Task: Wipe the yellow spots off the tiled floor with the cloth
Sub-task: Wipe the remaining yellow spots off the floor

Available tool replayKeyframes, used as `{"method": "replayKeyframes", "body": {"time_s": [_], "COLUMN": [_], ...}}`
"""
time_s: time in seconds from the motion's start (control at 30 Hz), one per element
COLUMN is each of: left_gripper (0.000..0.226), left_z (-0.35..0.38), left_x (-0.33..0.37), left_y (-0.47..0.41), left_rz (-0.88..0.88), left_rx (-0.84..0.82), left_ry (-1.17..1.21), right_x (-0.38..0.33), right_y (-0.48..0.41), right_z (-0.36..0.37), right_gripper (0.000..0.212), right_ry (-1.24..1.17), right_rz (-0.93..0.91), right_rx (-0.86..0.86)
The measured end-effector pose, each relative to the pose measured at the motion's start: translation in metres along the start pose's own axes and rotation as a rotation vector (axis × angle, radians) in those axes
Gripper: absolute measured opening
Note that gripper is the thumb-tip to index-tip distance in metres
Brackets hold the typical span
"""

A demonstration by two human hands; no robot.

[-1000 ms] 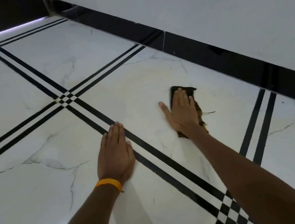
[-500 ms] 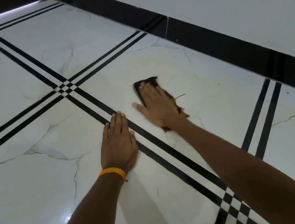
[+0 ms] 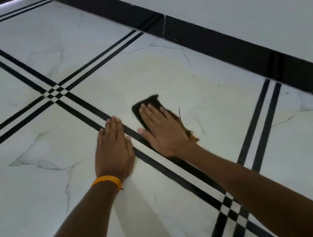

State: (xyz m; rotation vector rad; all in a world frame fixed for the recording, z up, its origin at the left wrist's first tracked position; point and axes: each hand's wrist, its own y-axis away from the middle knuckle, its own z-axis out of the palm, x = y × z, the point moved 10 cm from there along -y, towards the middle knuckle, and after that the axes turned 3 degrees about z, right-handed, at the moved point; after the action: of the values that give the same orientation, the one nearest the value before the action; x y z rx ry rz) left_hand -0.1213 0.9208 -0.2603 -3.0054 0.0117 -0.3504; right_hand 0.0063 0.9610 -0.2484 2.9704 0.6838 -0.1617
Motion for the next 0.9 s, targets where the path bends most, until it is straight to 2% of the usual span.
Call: {"method": "replayKeyframes", "body": {"time_s": [0.03, 0.1, 0.2, 0.3, 0.37, 0.43, 0.53, 0.6, 0.7, 0.77, 0.83, 0.9], "left_gripper": [0.063, 0.064, 0.059, 0.058, 0.058, 0.058, 0.057, 0.057, 0.056, 0.056, 0.055, 0.056], "left_z": [0.0, 0.0, 0.003, 0.002, 0.003, 0.002, -0.001, -0.001, 0.0, -0.001, 0.0, -0.002], "left_x": [0.0, 0.0, -0.002, 0.001, 0.003, -0.002, 0.002, 0.002, 0.002, 0.002, 0.001, -0.001], "left_y": [0.001, 0.002, 0.002, 0.001, 0.0, -0.001, 0.001, 0.0, -0.002, -0.005, -0.002, 0.001], "left_rz": [-0.002, -0.005, -0.001, 0.004, 0.018, 0.011, 0.016, 0.023, 0.032, 0.036, 0.034, -0.007], "left_rx": [0.003, 0.001, 0.008, -0.011, -0.006, -0.002, -0.005, -0.007, 0.0, 0.016, 0.032, 0.028], "left_ry": [-0.005, 0.008, 0.008, -0.002, -0.006, 0.004, -0.001, 0.001, 0.007, 0.01, 0.001, -0.029], "right_x": [0.008, 0.062, 0.168, 0.182, 0.143, 0.072, 0.008, 0.035, 0.14, 0.171, 0.136, 0.063], "right_y": [0.031, 0.059, 0.031, -0.022, -0.049, -0.049, 0.041, 0.097, 0.107, 0.088, 0.069, 0.07], "right_z": [0.004, -0.002, -0.018, -0.028, -0.027, -0.019, 0.004, 0.003, -0.016, -0.023, -0.016, -0.001], "right_gripper": [0.074, 0.074, 0.065, 0.062, 0.061, 0.062, 0.065, 0.068, 0.072, 0.075, 0.077, 0.082], "right_ry": [-0.008, -0.002, 0.031, -0.03, -0.053, -0.051, -0.046, -0.044, 0.003, -0.044, -0.041, -0.038], "right_rz": [-0.037, 0.042, 0.392, 0.589, 0.54, 0.327, 0.079, 0.123, 0.469, 0.64, 0.574, 0.384], "right_rx": [-0.001, 0.04, 0.121, 0.126, 0.146, 0.123, 0.051, 0.076, 0.114, 0.112, 0.105, 0.055]}}
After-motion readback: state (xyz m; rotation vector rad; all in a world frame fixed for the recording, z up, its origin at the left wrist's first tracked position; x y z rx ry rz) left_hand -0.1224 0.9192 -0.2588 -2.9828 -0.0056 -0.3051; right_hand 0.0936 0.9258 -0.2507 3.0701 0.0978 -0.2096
